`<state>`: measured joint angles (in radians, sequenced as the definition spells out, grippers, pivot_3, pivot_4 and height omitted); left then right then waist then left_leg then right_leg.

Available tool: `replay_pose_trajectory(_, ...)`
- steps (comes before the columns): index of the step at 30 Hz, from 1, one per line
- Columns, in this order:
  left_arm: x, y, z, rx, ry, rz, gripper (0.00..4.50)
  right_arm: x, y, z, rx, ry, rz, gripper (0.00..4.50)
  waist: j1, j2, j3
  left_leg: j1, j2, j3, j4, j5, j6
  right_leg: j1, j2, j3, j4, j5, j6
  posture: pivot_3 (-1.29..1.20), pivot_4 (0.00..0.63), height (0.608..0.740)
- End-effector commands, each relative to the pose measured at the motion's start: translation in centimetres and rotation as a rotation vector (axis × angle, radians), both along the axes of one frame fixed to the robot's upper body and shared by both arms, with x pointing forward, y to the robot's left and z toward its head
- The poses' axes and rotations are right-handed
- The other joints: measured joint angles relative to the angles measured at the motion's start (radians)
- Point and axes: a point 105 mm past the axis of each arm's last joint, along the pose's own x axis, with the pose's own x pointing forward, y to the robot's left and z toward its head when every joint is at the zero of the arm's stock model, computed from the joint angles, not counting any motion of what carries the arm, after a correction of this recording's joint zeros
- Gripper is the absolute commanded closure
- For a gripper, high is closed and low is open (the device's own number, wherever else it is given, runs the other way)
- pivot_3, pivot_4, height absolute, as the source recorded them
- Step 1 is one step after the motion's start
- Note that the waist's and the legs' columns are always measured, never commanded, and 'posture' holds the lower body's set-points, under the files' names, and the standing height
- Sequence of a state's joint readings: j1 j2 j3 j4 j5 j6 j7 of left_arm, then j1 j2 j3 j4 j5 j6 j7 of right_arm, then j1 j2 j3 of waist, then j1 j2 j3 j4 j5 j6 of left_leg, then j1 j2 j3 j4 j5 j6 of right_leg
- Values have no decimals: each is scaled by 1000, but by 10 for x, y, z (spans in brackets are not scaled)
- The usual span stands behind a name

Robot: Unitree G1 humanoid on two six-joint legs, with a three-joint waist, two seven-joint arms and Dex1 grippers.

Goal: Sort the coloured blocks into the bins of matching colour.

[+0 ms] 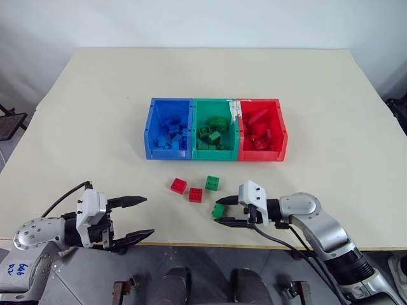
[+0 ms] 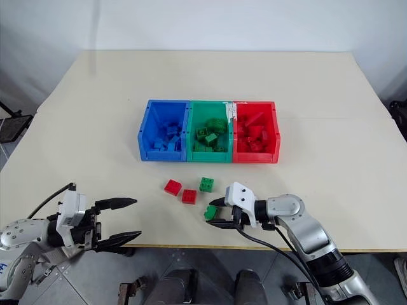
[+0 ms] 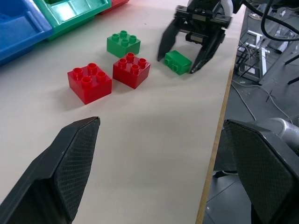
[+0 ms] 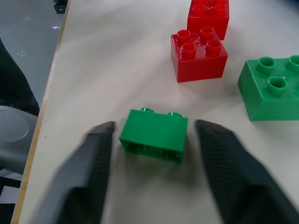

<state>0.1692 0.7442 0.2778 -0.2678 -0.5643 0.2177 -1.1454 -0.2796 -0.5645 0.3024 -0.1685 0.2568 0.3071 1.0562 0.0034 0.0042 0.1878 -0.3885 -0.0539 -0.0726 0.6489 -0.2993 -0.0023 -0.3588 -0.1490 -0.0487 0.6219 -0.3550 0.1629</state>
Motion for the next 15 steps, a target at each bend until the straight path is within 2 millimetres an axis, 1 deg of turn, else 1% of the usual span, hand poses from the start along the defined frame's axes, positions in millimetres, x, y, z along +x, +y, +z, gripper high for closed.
replay_pose_trajectory(1,2,0,11,-24,-52,11,0,-4,4,13,56,-25,30,2939,-4,0,0,0,0,0,0,0,0,0,0,0,0,0,0,0,150,740)
replay_pose_trajectory(3,5,-1,13,-41,-66,29,0,-4,5,30,118,-31,44,2938,-4,0,0,0,0,0,0,0,0,0,0,0,0,0,0,0,150,740)
replay_pose_trajectory(5,7,0,16,-59,-83,57,0,7,6,52,188,-62,-10,2938,-5,0,0,0,0,0,0,0,0,0,0,0,0,0,0,0,150,740)
replay_pose_trajectory(8,12,4,23,-111,-115,129,0,36,8,95,324,-103,-146,2938,-12,0,0,0,1,1,0,0,0,0,0,0,1,0,0,0,150,740)
replay_pose_trajectory(11,15,9,26,-144,-126,187,0,70,10,128,408,-152,-284,2938,-12,0,0,1,2,1,0,1,-1,-1,1,0,2,0,0,0,150,740)
replay_pose_trajectory(13,17,10,26,-160,-131,215,0,86,13,138,411,-184,-342,2938,-12,0,0,1,1,1,0,1,-1,-2,1,0,4,0,-1,0,150,740)
replay_pose_trajectory(15,19,11,27,-178,-141,237,0,102,16,139,380,-212,-412,2938,-8,0,0,1,1,1,-1,0,-1,-2,1,0,5,0,-1,0,150,740)
